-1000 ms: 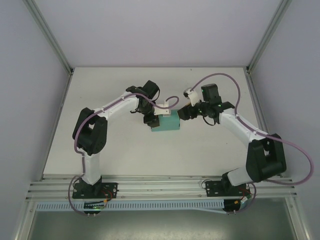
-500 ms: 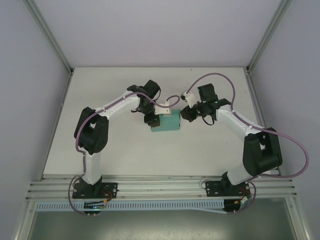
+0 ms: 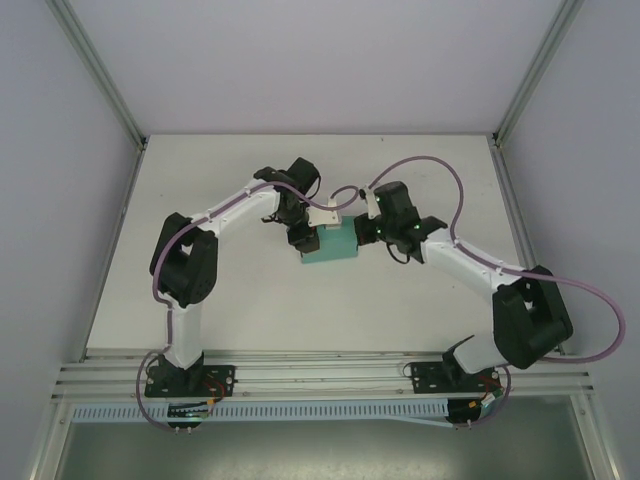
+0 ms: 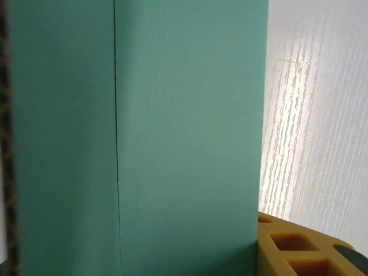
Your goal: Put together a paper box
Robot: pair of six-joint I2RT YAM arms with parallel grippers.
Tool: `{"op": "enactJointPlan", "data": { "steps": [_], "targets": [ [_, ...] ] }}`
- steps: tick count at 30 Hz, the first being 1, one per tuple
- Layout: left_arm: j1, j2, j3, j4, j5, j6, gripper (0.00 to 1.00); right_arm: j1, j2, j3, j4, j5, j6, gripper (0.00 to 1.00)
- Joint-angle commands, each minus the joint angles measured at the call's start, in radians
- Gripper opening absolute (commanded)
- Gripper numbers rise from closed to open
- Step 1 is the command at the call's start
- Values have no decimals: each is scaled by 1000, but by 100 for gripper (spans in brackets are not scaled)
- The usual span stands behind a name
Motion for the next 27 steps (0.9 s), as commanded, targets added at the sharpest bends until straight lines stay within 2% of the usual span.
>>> {"op": "enactJointPlan", "data": {
  "steps": [1, 8, 16, 24, 27],
  "targets": [
    [-8, 44, 23, 38, -5, -35, 44, 53, -8, -71, 80, 48, 116, 0],
    [-9, 49, 18, 40, 3, -38, 45, 56, -7, -216, 134, 92, 93, 0],
    [-10, 65, 32, 37, -15, -67, 51, 62, 39, -357, 279, 94, 114, 0],
    [-8, 49, 44, 32, -19, -83, 65, 86, 137, -389, 325, 135, 95, 0],
    [-8, 51, 66, 19, -22, -97, 68, 100, 145, -390, 332, 135, 92, 0]
  ]
}}
